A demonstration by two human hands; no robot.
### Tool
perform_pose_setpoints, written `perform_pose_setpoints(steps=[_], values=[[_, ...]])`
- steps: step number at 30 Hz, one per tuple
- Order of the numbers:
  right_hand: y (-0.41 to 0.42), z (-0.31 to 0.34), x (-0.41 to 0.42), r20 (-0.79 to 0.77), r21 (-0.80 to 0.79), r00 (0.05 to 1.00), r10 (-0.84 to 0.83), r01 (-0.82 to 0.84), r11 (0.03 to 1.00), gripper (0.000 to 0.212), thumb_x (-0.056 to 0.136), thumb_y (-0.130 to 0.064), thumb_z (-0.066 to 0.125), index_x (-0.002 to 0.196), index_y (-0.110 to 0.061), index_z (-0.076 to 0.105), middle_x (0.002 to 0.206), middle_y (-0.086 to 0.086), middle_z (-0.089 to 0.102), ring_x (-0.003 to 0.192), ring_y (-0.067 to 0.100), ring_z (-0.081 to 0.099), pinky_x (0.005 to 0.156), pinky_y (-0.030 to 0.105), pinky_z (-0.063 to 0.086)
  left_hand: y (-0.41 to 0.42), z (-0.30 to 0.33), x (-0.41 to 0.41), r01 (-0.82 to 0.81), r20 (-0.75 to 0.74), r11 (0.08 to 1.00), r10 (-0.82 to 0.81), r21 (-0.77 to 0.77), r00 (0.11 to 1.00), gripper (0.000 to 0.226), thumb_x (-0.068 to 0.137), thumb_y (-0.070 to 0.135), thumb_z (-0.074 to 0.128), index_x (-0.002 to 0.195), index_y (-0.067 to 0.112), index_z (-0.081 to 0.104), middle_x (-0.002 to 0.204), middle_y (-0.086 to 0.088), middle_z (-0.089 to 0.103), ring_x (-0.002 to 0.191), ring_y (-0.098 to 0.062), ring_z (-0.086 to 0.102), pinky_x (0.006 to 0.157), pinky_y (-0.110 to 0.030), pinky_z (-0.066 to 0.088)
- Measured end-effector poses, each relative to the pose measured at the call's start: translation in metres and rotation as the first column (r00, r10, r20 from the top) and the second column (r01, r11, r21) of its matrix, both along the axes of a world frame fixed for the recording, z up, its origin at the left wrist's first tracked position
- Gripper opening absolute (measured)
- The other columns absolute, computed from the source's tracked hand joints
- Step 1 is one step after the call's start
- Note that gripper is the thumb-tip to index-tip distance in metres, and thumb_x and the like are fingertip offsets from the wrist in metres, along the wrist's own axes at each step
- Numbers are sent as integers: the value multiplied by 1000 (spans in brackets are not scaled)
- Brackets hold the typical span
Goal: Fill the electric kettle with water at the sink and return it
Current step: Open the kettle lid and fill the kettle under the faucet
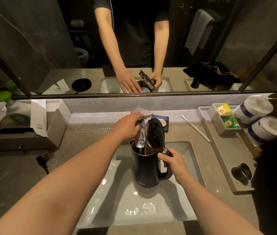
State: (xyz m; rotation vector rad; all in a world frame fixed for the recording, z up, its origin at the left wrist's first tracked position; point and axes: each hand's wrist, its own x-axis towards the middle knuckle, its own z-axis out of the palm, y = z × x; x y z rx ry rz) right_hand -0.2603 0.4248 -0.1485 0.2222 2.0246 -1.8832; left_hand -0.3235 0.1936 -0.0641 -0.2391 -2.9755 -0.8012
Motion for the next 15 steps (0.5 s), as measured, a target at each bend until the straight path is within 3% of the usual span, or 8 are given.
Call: perform_pose_setpoints(steps=[4, 15], values=[[0, -2, 1, 3, -6, 1000, -5, 5, 1000, 15, 78, -17, 78, 81, -7, 68, 61, 1, 63, 57, 17, 53, 57, 30, 46, -1, 0, 1, 8, 11, 1000, -8, -4, 1000, 44, 85, 15, 60, 125, 31, 49, 126, 4, 57, 107, -21, 56, 83, -38, 50], [1, -7, 0, 13, 15, 1000, -2, 2, 1000, 21, 77, -21, 78, 83, -4, 68, 60, 0, 62, 54, 13, 53, 54, 27, 46, -2, -5, 0, 18, 5, 1000, -18, 4, 1000, 47, 84, 15, 60, 126, 33, 47, 129, 6, 55, 109, -18, 54, 86, -37, 49]])
